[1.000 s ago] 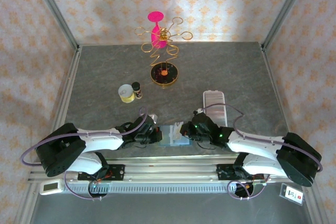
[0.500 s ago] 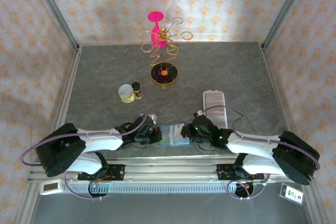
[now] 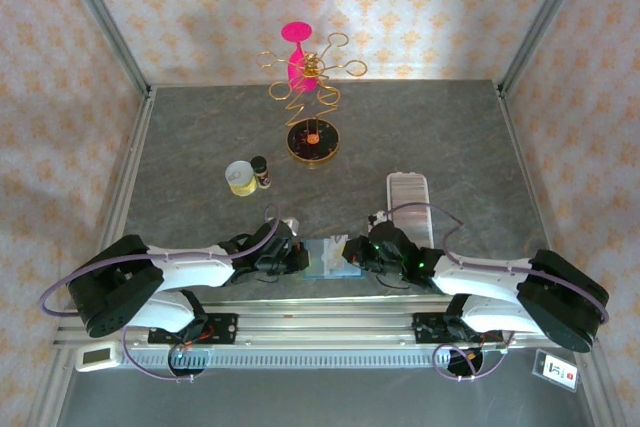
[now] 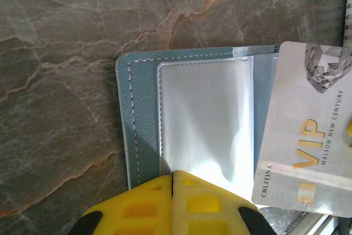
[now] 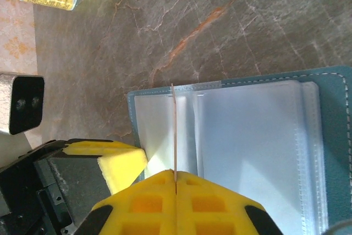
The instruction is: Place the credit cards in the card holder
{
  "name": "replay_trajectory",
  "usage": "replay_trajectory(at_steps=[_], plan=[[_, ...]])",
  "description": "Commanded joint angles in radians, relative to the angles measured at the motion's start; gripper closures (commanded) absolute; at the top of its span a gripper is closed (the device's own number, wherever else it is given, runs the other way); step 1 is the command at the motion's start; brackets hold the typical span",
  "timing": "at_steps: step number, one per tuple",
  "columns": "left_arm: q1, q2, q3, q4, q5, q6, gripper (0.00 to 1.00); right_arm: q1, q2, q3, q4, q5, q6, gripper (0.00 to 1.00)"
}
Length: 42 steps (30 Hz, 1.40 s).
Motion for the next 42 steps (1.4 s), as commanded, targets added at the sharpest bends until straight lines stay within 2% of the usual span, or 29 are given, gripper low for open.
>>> replay_trajectory(at_steps=[1, 6, 30, 42], plan=[[-0.010, -0.003, -0.028, -0.022, -0.022, -0.003, 1.00, 0.005, 0.006, -0.026, 0.030, 0.005, 0.007, 1.00], [-0.011, -0.006, -0.029, -0.022, -0.024, -0.003, 1.00, 0.008, 0.044, -0.031, 0.046, -0.005, 0.009, 1.00], [-0.014, -0.008, -0.042, -0.008, -0.024, -0.013, 1.00, 0.015, 0.040, -0.087, 0.243, -0.059, 0.091, 1.00], [-0.015, 0.005, -0.032, -0.003, -0.022, -0.013, 1.00, 0.015, 0.090, -0.085, 0.244, -0.084, 0.111, 1.00]])
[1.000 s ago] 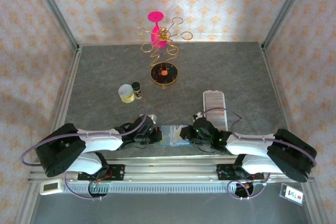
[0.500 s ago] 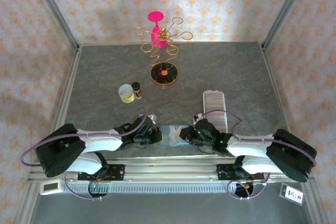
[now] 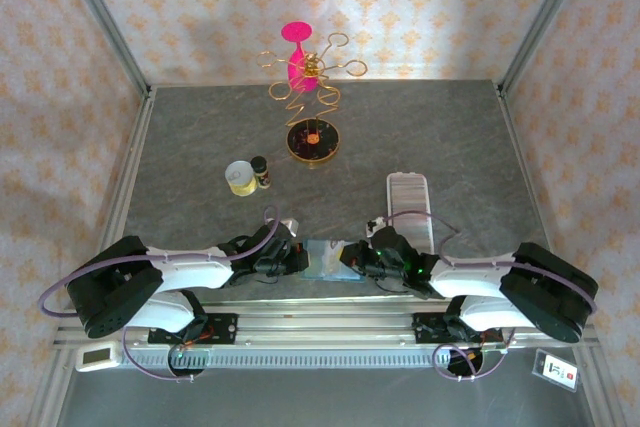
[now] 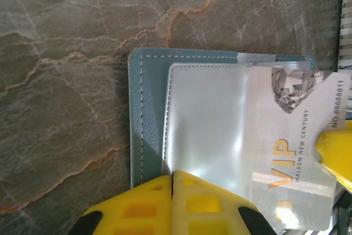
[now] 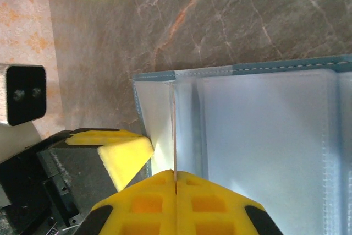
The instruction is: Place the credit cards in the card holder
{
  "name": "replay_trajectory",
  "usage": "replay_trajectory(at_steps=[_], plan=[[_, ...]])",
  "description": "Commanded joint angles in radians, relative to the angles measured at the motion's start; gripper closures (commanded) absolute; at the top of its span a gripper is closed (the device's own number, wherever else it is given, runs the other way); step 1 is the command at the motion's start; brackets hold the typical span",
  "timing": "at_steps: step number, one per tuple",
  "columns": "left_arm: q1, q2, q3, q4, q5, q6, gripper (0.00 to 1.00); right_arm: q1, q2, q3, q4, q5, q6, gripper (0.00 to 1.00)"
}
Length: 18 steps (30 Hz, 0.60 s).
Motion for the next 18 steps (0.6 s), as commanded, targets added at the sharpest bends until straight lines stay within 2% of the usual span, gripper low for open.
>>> replay_trajectory(at_steps=[1, 18], plan=[[-0.010, 0.013, -0.013, -0.028, -0.017, -0.010, 1.00, 0.008, 0.008, -0.008, 0.029, -0.015, 0.018, 1.00], [-0.015, -0.006, -0.017, -0.034, -0.029, -0.018, 1.00, 0.007, 0.038, 0.003, 0.043, -0.018, 0.016, 1.00]])
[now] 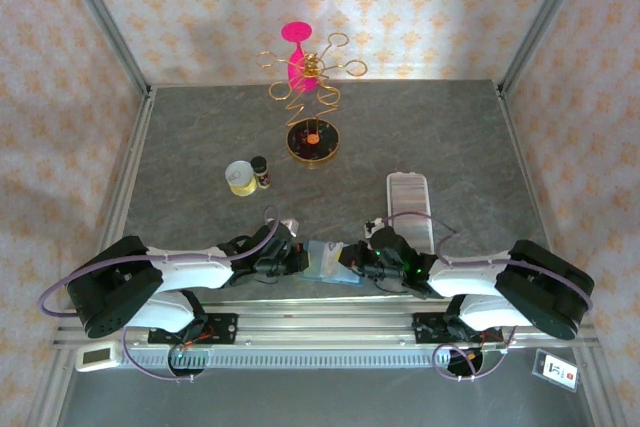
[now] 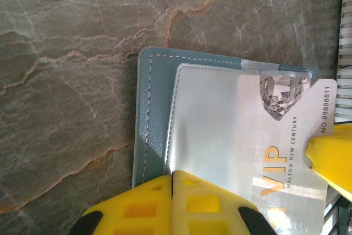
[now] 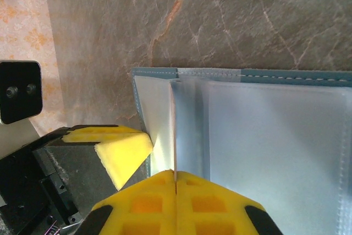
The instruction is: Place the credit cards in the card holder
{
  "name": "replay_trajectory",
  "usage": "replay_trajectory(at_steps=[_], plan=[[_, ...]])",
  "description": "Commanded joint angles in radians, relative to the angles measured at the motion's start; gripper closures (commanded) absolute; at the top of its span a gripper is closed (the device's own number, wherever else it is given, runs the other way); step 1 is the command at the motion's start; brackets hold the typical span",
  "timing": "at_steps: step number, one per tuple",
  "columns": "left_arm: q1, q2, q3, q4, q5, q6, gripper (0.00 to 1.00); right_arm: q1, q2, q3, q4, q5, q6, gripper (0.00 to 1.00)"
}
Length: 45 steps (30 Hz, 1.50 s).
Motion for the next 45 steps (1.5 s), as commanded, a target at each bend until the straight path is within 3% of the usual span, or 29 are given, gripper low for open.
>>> replay_trajectory(at_steps=[1, 19, 29, 45], plan=[[-0.013, -0.012, -0.021, -0.035, -0.032, -0.020, 1.00, 0.007, 0.017, 0.006, 0.014, 0.012, -0.001, 1.00], [-0.016, -0.088, -0.096, -0.005, -0.074, -0.078, 0.93, 0.038, 0.145, 0.106, 0.012, -0.011, -0.025, 1.00], [-0.016, -0.201, -0.087, -0.116, -0.162, -0.067, 0.71, 0.042, 0.184, 0.153, -0.085, 0.039, -0.049, 1.00], [-0.018, -0.117, -0.103, -0.050, -0.107, -0.081, 0.79, 0.061, 0.254, 0.241, -0.111, 0.008, -0.105, 1.00]])
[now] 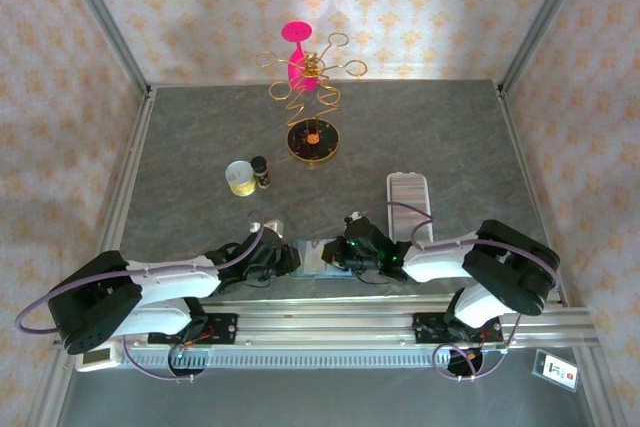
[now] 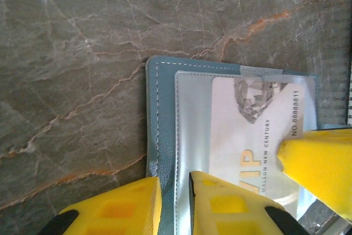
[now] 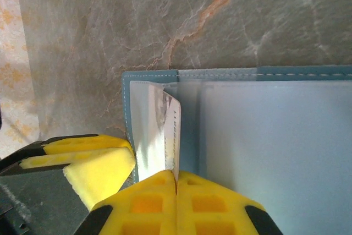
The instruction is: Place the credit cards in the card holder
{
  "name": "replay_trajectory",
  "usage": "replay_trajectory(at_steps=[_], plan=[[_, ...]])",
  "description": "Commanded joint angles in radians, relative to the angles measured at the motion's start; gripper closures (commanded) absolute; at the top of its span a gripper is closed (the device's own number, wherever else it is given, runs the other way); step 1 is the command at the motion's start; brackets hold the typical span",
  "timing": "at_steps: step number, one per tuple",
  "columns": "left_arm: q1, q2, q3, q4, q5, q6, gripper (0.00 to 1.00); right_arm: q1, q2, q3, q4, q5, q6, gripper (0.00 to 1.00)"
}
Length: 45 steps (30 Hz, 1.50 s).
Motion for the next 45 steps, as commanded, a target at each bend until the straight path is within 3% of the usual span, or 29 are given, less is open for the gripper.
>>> replay_trajectory(at_steps=[1, 8, 12, 18, 24, 45], plan=[[-0.011, 0.010, -0.023, -0.016, 0.021, -0.006, 0.79, 0.019, 0.041, 0.039, -0.035, 0.004, -0.028, 1.00], [-0.011, 0.000, -0.027, -0.022, 0.018, -0.005, 0.80, 0.025, 0.061, 0.104, -0.123, 0.022, -0.085, 0.97], [-0.011, -0.006, -0.022, -0.029, 0.013, -0.004, 0.80, 0.032, 0.072, 0.151, -0.192, 0.027, -0.125, 0.87], [-0.011, -0.034, -0.017, -0.072, -0.016, 0.003, 0.79, 0.035, -0.004, 0.177, -0.346, 0.129, -0.133, 0.72], [-0.011, -0.062, -0.027, -0.082, -0.014, 0.004, 0.78, 0.048, -0.089, 0.173, -0.482, 0.198, -0.103, 0.66], [-0.011, -0.069, -0.033, -0.074, -0.001, -0.002, 0.77, 0.078, -0.098, 0.162, -0.623, 0.271, -0.075, 0.61]])
